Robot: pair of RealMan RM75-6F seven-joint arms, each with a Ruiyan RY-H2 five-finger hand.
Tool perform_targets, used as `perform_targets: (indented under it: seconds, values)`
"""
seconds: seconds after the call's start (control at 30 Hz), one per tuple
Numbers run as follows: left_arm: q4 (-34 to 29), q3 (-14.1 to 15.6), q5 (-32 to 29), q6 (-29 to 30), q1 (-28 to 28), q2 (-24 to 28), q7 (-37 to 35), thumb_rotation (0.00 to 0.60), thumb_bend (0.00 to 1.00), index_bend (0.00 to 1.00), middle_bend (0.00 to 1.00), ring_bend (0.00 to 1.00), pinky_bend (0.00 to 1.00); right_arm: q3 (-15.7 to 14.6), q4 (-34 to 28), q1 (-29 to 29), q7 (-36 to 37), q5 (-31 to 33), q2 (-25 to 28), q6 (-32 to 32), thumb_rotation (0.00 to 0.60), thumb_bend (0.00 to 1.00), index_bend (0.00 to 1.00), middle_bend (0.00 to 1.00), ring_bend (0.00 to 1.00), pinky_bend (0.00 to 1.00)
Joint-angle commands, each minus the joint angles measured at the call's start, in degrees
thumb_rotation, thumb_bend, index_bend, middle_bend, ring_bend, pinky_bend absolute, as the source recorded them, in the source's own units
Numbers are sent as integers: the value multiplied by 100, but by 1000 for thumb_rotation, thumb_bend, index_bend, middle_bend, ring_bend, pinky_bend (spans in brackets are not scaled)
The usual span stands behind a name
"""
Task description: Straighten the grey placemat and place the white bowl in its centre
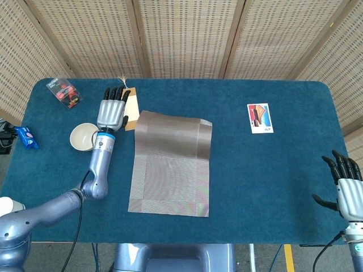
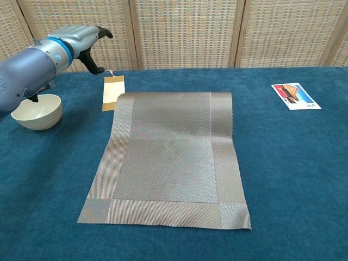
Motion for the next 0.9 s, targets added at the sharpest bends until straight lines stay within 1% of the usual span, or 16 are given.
perform_targets:
  seconds: [0.03, 0.07, 0.1, 0.23, 0.37, 0.43, 0.63, 0.77, 0.9]
  values:
    - [27, 112, 63, 25, 127, 60, -368, 600, 347, 41, 0, 0, 0, -15, -4, 6, -31, -22, -18, -9, 600, 44, 153, 0, 0, 0]
    - [-27, 155, 95, 46, 193, 107, -465, 600, 347, 42, 0, 0, 0, -24, -5, 8, -39, -33, -22, -15, 600, 44, 152, 0, 0, 0]
    - [-202, 271, 191, 119, 393, 227, -653, 600, 347, 42, 0, 0, 0, -42, -4, 14, -59, -60, -29, -28, 600, 44, 149, 0, 0, 0]
    - [-1119, 735, 780, 592, 1105, 815, -1374, 600, 345, 82, 0, 0, 0, -64, 0, 19, -111, -107, -71, -19, 600, 45, 133, 0, 0, 0]
    - [-1945, 1079, 1183, 1020, 1664, 1355, -1828, 600, 346, 107, 0, 0, 0, -87, 29, 36, -202, -134, -126, -40, 600, 44, 129, 0, 0, 0]
    - [-2312, 1279, 1445, 1318, 1942, 1631, -1960, 600, 344, 107, 0, 0, 0, -97, 44, 49, -251, -135, -162, -64, 600, 45, 130, 0, 0, 0]
    - [-3114, 1841, 2118, 2129, 2653, 2322, -2108, 600, 342, 105, 0, 0, 0, -123, 55, 69, -382, -177, -245, -71, 600, 44, 130, 0, 0, 0]
    - [-3532, 2209, 2441, 2617, 3148, 2715, -2221, 600, 340, 99, 0, 0, 0, -145, 53, 60, -451, -237, -281, -23, 600, 45, 130, 0, 0, 0]
    - [-3787, 2564, 2716, 2969, 3589, 3031, -2411, 600, 340, 99, 0, 0, 0, -161, 43, 39, -429, -286, -285, 31, 600, 44, 128, 0, 0, 0]
